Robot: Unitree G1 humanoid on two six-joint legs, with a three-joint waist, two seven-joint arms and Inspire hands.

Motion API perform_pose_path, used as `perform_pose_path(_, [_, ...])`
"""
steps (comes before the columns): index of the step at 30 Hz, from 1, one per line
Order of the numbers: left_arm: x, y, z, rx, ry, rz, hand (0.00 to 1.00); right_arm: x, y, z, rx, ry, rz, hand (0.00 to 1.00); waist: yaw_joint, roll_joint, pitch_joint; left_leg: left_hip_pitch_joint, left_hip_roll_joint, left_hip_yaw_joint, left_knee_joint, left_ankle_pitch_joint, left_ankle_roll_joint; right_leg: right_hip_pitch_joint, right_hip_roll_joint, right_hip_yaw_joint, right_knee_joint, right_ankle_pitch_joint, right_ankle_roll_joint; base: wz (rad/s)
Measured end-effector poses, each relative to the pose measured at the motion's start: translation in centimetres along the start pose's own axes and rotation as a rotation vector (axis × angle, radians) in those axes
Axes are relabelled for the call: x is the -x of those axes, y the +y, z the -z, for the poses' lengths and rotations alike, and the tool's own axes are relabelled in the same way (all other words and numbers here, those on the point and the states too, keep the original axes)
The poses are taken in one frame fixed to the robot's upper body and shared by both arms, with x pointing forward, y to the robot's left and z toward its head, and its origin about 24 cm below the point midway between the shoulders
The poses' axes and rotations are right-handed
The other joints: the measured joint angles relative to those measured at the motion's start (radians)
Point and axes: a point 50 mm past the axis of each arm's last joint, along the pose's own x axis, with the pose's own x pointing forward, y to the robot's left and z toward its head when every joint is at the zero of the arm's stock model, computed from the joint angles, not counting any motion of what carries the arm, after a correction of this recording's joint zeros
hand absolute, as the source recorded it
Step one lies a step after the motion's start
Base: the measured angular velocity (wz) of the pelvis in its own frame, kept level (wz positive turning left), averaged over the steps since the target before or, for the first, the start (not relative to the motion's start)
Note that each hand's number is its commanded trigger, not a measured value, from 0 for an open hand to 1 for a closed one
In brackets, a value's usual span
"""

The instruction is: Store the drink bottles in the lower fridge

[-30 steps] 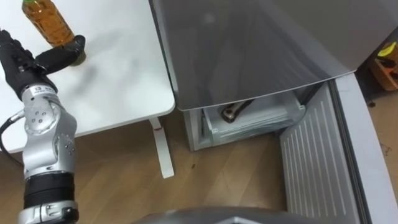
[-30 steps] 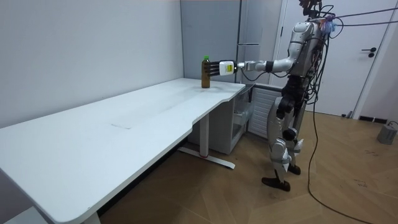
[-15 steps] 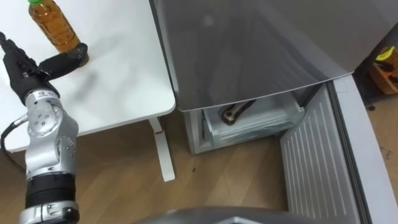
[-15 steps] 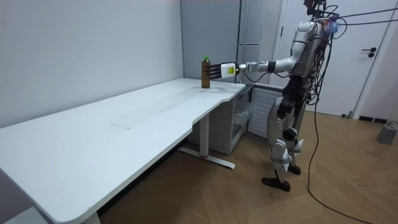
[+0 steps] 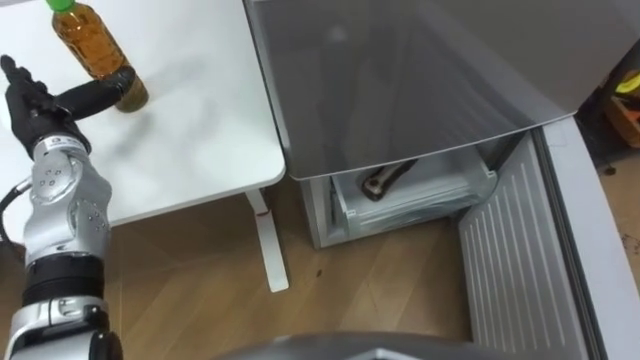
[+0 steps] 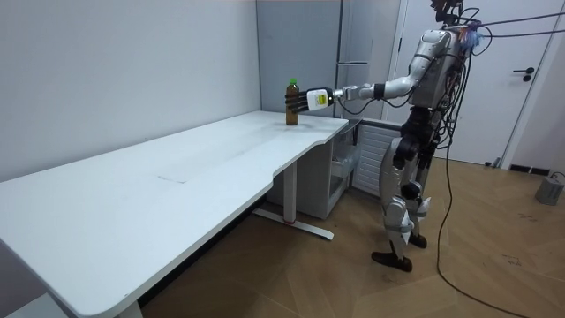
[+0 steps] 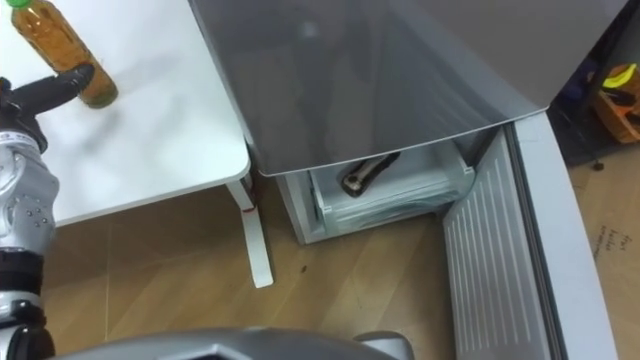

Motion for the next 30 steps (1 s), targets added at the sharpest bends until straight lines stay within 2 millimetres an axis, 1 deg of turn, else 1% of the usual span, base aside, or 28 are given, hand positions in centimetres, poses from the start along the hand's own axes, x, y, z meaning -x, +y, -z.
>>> perform_pose_path(2, [-0.1,-0.1,-0.1,0.0,0.0,0.015,0.0,0.0,0.0,0.2,0.012,0.015,0.001,0.0,0.002,-0.001,0.0003,-0.007,0.0,-0.002,0.004,0.0,0.0,-0.001,0.0,-0.002,0.0,0.0,0.0,0.0])
perform_pose_path(5, [-0.5,-0.2,-0.2,-0.001,0.012,0.036,0.0,0.0,0.2,0.7,0.028,0.043,-0.001,0.0,0.019,-0.005,0.0016,-0.01,0.0,-0.003,0.008,0.0,0.001,-0.004,0.0,-0.001,0.0,0.0,0.0,0.0])
perform_pose_path(8, [-1.0,-0.8,-1.4,-0.005,-0.009,0.069,0.0,-0.1,0.5,0.9,0.054,0.066,-0.01,0.0,0.04,-0.017,-0.0004,-0.015,0.0,-0.003,0.01,0.0,0.001,-0.017,0.0,-0.001,0.001,0.0,0.0,0.0])
perform_pose_path(9, [-1.2,-0.9,-1.9,-0.009,-0.023,0.075,0.0,-0.1,0.6,1.1,0.063,0.072,-0.011,0.0,0.048,-0.02,-0.0022,-0.015,0.0,-0.004,0.01,0.0,0.001,-0.016,0.0,-0.001,0.001,0.0,0.0,0.0])
perform_pose_path(12, [-1.6,-0.9,-3.1,-0.021,-0.054,0.096,0.0,-0.1,0.6,1.0,0.071,0.069,-0.013,0.0,0.055,-0.023,-0.0044,-0.019,0.0,-0.004,0.01,0.0,0.001,-0.015,0.0,-0.001,0.001,0.0,0.0,0.0])
perform_pose_path(15, [-2.1,-0.9,-3.7,-0.029,-0.051,0.095,0.0,-0.1,0.7,0.7,0.071,0.064,-0.013,0.0,0.06,-0.018,-0.0046,-0.02,0.0,-0.004,0.01,0.0,0.001,-0.016,0.0,-0.001,0.0,0.0,0.0,0.0])
perform_pose_path(19, [-2.2,-0.7,-3.3,-0.035,-0.028,0.098,0.0,-0.1,0.7,0.6,0.072,0.061,-0.014,0.0,0.057,-0.012,-0.004,-0.017,0.0,-0.006,0.01,0.0,0.001,-0.017,0.0,-0.001,0.0,0.0,0.0,0.0])
perform_pose_path(22, [-2.2,-0.9,-3.2,-0.02,-0.014,0.117,0.0,-0.1,0.6,0.6,0.075,0.06,-0.012,0.0,0.056,-0.009,-0.0028,-0.033,0.001,-0.006,0.023,0.0,0.002,-0.027,0.0,0.007,0.0,0.0,0.0,0.0])
perform_pose_path(23, [-2.3,-1.2,-3.4,-0.017,-0.013,0.128,0.0,-0.1,0.7,0.6,0.082,0.061,-0.013,0.0,0.055,-0.008,-0.0029,-0.047,0.001,-0.006,0.032,-0.002,0.003,-0.035,0.0,0.007,0.002,0.0,0.0,0.05])
perform_pose_path(24, [-2.6,-1.8,-3.7,-0.008,-0.011,0.135,0.0,-0.1,0.8,0.6,0.098,0.064,-0.016,0.0,0.053,-0.008,-0.0004,-0.06,0.002,-0.009,0.041,-0.002,0.004,-0.04,0.0,-0.002,0.003,0.0,0.0,0.08])
perform_pose_path(26, [-3.1,-2.4,-4.1,0.004,-0.009,0.138,0.0,-0.1,0.8,0.6,0.111,0.065,-0.018,0.0,0.055,-0.006,0.0023,-0.069,0.002,-0.011,0.046,-0.002,0.004,-0.052,0.0,-0.003,0.014,0.0,0.0,0.03])
perform_pose_path(28, [-3.3,-2.9,-4.5,0.012,-0.017,0.149,0.0,-0.1,0.8,0.6,0.111,0.066,-0.018,0.0,0.055,-0.005,0.0029,-0.08,0.003,-0.011,0.05,-0.003,0.006,-0.06,0.0,-0.003,0.021,0.0,0.0,0.0])
perform_pose_path(30, [-3.5,-3.3,-5.5,0.016,-0.041,0.173,0.0,-0.1,0.9,0.4,0.113,0.06,-0.018,0.0,0.053,-0.005,0.0028,-0.102,0.006,-0.014,0.058,-0.004,0.007,-0.079,0.001,-0.004,0.036,0.0,0.0,0.0])
